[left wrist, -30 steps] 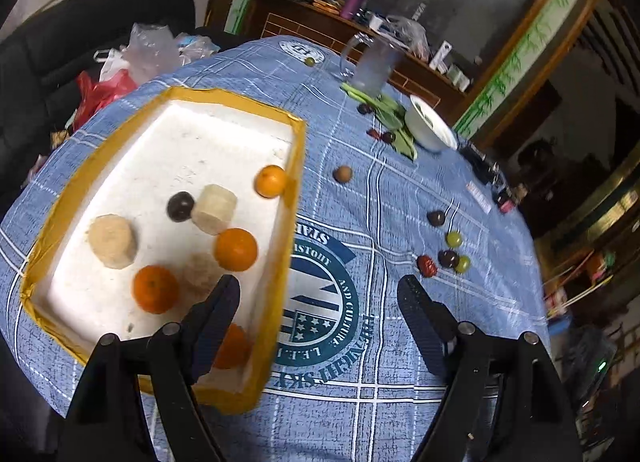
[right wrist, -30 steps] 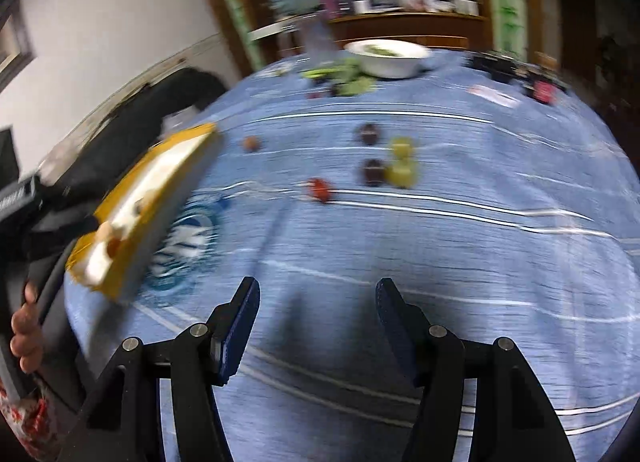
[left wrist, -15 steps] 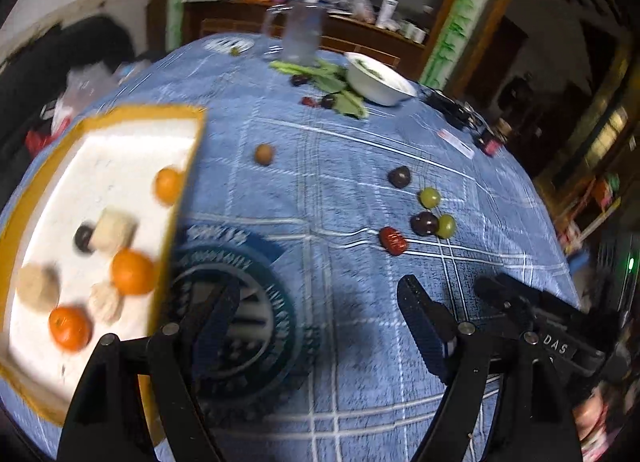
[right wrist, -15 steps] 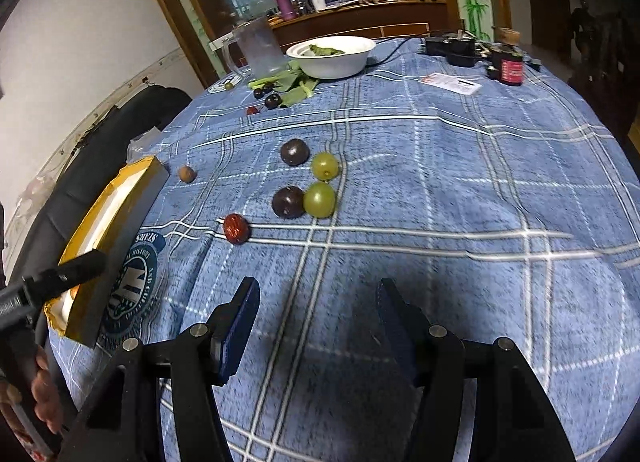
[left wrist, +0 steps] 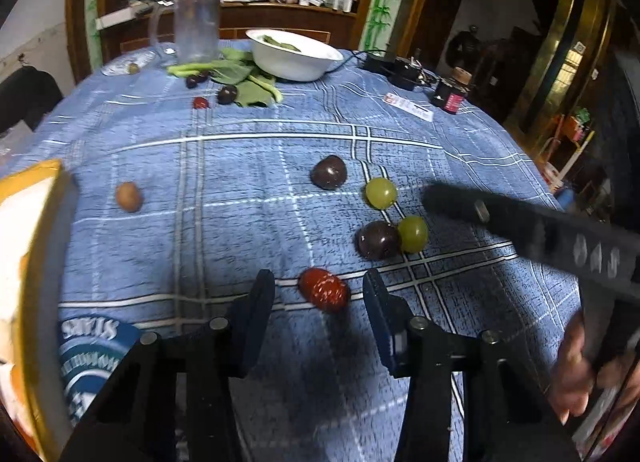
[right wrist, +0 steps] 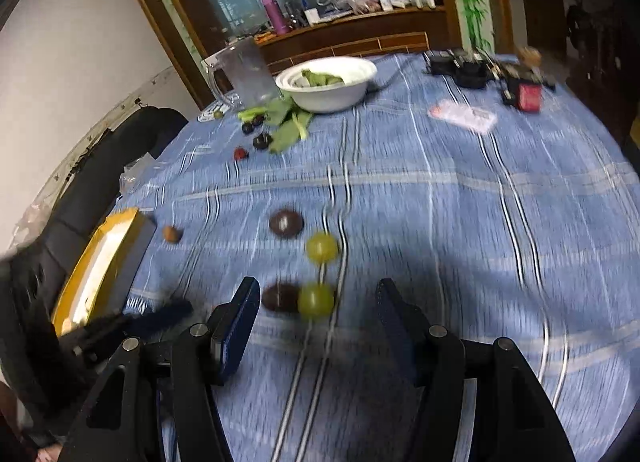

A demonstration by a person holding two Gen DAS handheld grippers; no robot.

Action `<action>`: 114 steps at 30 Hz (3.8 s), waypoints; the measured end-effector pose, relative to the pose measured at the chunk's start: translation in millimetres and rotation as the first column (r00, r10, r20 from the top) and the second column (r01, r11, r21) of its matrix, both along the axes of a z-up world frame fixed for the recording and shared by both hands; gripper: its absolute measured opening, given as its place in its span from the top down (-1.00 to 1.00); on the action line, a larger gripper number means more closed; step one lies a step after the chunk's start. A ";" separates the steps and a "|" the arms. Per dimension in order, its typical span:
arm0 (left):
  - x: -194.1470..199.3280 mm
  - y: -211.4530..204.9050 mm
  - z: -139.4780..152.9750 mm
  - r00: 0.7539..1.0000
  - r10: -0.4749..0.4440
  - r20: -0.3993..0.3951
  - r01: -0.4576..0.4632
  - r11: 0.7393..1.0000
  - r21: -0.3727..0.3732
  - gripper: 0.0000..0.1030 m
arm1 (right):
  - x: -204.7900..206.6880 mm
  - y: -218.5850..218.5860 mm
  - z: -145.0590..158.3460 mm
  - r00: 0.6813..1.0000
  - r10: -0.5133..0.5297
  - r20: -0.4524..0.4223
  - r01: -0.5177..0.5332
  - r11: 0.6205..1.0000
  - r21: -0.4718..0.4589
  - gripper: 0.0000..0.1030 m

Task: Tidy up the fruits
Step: 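Grasp the red jujube with the left tool while the right tool grasps a dark plum, then lower the jujube into the tray with the left tool while the right tool releases the plum there, then grasp the second dark plum with the left tool while the right tool grasps a green grape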

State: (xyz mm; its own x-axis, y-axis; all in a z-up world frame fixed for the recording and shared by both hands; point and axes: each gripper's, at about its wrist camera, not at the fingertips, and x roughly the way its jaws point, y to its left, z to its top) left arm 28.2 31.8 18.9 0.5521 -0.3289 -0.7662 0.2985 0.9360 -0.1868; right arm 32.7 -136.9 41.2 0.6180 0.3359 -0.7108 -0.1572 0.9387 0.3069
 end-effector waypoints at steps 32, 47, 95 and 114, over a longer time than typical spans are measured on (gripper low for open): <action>-1.6 22.3 2.1 0.998 0.053 0.042 -0.050 0.997 -0.066 0.51 | 4.9 31.5 16.7 0.995 0.093 0.034 -0.086 0.982 -0.170 0.48; -76.7 79.1 49.5 0.985 0.153 0.083 -0.129 0.960 -0.248 0.50 | -73.4 61.7 52.9 0.981 0.170 0.096 -0.151 0.972 -0.179 0.47; -28.6 308.9 38.6 0.852 0.512 -0.106 -0.516 0.856 -0.009 -0.06 | -79.0 349.8 -2.7 0.812 0.582 -0.050 -0.583 0.802 -0.131 0.39; -105.0 308.6 84.8 0.828 0.551 -0.106 -0.553 0.771 -0.316 -0.48 | -75.7 222.0 27.2 0.908 0.419 -0.002 -0.419 0.908 0.021 -0.02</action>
